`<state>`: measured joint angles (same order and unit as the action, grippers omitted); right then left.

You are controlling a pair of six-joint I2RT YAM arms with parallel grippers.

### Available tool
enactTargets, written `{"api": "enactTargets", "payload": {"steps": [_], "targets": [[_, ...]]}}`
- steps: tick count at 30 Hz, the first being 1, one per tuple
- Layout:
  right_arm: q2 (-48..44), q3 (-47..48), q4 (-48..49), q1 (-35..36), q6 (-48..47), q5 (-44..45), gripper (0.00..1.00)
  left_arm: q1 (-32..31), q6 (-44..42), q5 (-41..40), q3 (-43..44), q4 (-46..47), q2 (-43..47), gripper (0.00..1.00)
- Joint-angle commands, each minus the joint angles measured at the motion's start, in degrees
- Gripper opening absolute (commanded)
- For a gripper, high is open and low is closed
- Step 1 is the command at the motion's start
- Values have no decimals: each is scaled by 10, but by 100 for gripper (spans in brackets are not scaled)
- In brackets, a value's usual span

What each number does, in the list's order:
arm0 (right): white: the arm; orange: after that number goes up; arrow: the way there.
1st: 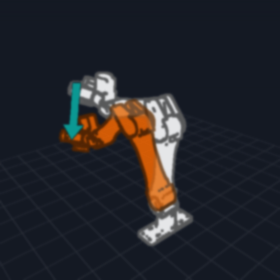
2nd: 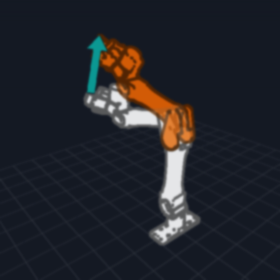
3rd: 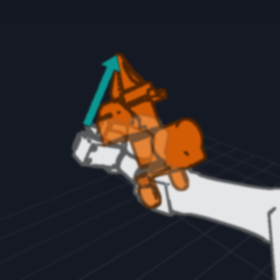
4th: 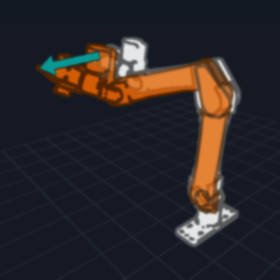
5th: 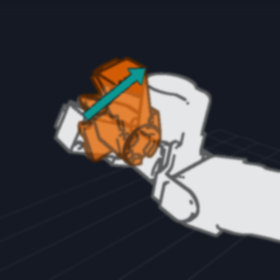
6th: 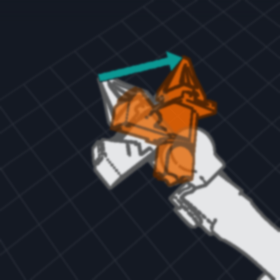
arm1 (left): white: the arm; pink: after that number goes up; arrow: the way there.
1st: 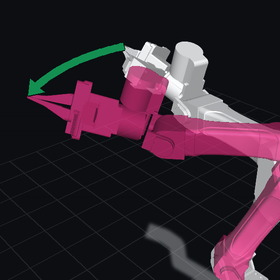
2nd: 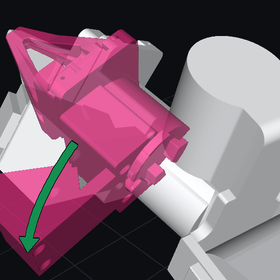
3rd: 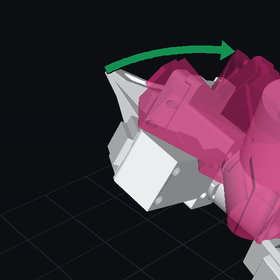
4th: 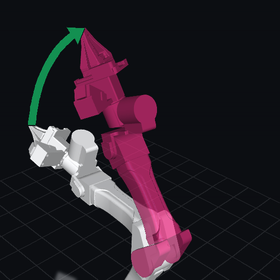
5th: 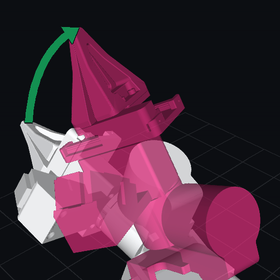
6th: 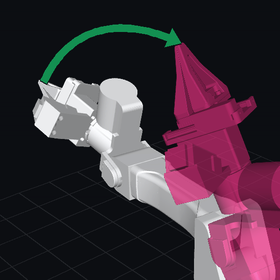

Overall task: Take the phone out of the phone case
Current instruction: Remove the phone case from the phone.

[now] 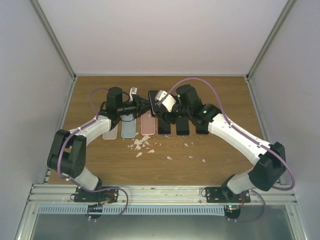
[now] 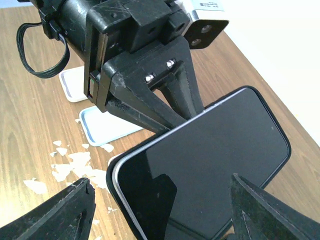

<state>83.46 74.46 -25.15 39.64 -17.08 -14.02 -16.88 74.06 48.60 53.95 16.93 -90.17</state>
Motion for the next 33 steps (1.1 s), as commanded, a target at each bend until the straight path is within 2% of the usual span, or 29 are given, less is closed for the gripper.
{"api": "enactTargets", "payload": {"steps": [1, 18, 24, 27, 31, 33], "targets": [[13, -7, 27, 32, -37, 82, 72, 5, 14, 1, -6, 61, 6, 0], [41, -26, 97, 72, -99, 272, 57, 6, 21, 6, -15, 81, 12, 0], [29, -68, 166, 96, -173, 354, 50, 3, 34, 25, -19, 114, 4, 0], [24, -105, 237, 118, -236, 404, 48, 1, 38, 33, -17, 122, 2, 0], [26, -140, 308, 125, -297, 455, 49, 0, 45, 36, -21, 129, 2, 0], [25, -153, 333, 124, -320, 465, 52, 0, 46, 37, -23, 130, 3, 0]]}}
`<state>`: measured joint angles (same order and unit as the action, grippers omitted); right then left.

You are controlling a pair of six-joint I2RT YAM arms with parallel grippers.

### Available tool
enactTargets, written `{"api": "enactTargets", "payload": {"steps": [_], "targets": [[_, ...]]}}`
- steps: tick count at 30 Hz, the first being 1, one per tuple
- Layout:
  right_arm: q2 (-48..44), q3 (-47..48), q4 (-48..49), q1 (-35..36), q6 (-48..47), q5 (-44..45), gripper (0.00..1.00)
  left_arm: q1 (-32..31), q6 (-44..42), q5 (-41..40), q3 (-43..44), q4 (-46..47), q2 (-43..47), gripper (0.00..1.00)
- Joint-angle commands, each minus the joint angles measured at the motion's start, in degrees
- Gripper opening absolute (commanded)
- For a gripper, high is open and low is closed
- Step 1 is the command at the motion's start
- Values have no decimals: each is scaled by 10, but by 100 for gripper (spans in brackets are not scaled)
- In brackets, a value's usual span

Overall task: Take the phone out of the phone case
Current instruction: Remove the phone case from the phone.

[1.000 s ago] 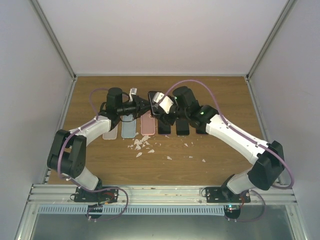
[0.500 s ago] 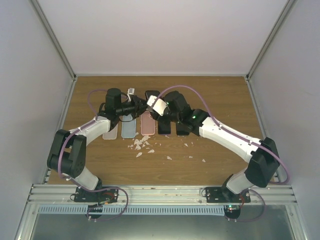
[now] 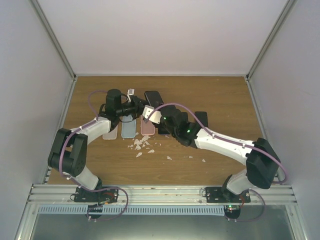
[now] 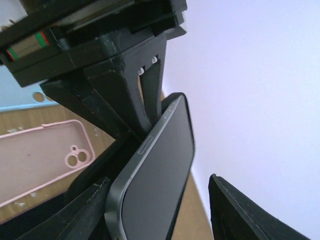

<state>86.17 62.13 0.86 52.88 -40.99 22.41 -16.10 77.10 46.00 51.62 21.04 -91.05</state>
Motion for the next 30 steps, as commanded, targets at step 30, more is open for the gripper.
{"api": "enactTargets", "payload": {"steps": [30], "targets": [[29, -27, 159, -52, -142, 60, 25, -25, 19, 92, 8, 110, 3, 0]]}}
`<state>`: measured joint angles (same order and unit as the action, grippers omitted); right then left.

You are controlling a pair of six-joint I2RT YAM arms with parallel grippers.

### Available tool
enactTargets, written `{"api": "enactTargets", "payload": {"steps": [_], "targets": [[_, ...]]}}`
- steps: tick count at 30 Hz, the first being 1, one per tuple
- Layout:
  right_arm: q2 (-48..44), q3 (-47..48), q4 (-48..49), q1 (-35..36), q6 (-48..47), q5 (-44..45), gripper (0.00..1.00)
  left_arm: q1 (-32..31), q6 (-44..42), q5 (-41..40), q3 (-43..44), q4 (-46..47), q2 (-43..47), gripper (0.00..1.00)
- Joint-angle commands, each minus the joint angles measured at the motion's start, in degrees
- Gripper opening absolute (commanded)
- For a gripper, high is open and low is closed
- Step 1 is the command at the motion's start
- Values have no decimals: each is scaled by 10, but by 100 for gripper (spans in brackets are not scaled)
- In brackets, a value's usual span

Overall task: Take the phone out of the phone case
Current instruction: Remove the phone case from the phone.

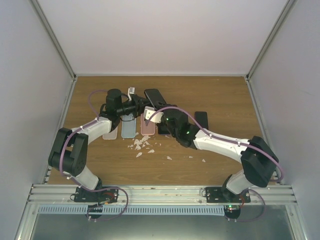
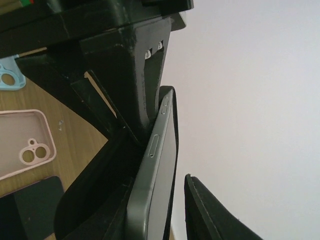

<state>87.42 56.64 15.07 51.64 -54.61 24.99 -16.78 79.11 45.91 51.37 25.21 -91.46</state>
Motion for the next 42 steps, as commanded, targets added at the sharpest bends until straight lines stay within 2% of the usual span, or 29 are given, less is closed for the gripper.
{"api": "enactTargets", "payload": {"steps": [1, 5, 6, 13, 16, 27, 35, 42], "targets": [[17, 33, 14, -43, -4, 31, 20, -19, -1, 94, 11, 68, 7, 0], [14, 62, -11, -50, 14, 21, 2, -18, -5, 92, 13, 62, 4, 0], [12, 70, -23, -51, 22, 18, 1, -18, -6, 90, 14, 58, 3, 0], [-1, 116, -132, -51, 93, -22, 0, -16, -38, 61, 28, -4, -4, 0], [-9, 124, -148, -52, 107, -26, 0, -14, -80, 33, 45, -65, -6, 0], [-19, 169, -209, -61, 151, -48, 1, 0, -136, -29, 53, -142, -4, 0], [-26, 205, -276, -88, 198, -109, 0, 5, -147, -41, 48, -151, -2, 0], [-50, 224, -341, -146, 243, -186, 1, 8, -153, -43, 45, -153, 0, 0]]}}
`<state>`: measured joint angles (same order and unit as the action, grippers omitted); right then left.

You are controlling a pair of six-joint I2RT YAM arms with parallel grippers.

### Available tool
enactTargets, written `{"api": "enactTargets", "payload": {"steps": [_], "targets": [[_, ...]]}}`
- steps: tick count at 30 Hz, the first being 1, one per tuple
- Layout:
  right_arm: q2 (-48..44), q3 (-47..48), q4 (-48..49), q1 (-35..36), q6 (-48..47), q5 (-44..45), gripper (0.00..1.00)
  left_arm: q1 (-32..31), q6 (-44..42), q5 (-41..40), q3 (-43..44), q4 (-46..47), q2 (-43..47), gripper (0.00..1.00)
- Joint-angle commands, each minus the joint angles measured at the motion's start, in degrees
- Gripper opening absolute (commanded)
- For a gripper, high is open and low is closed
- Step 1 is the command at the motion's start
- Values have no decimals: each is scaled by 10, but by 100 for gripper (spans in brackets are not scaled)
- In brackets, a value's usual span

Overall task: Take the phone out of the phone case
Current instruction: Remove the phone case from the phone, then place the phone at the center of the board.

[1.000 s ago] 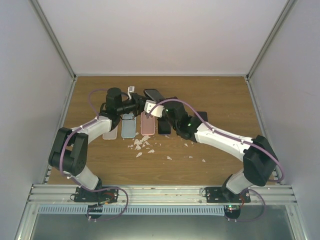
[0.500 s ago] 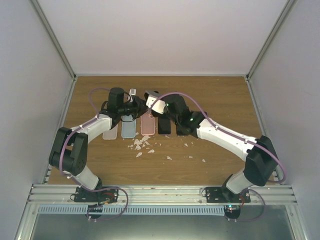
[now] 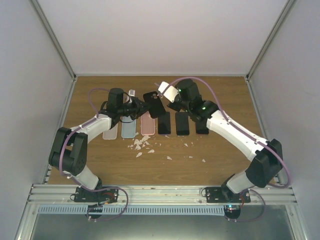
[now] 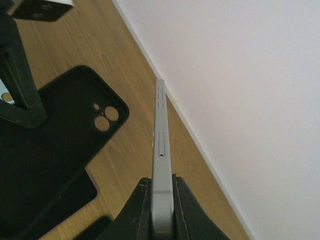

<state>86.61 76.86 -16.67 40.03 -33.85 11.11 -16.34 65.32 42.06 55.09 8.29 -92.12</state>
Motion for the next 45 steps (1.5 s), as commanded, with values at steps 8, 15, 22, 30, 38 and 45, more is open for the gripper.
{"api": "enactTargets", "payload": {"steps": [8, 15, 22, 30, 38, 45], "targets": [[-108, -69, -54, -124, 27, -77, 0, 6, -19, -6, 10, 14, 6, 0], [-162, -146, -79, -243, -3, -124, 1, 6, -16, -4, 15, 17, -5, 0], [-176, -203, -87, -352, -69, -151, 1, 5, -16, -3, 16, 19, -10, 0], [-186, -295, 6, -384, -199, -85, 0, 5, -16, -3, 16, 20, -9, 0], [-187, -358, 112, -384, -321, -54, 0, 6, -17, -4, 17, 19, -9, 0], [-187, -430, 205, -384, -398, -55, 1, 5, -17, -5, 16, 19, -8, 0]]}}
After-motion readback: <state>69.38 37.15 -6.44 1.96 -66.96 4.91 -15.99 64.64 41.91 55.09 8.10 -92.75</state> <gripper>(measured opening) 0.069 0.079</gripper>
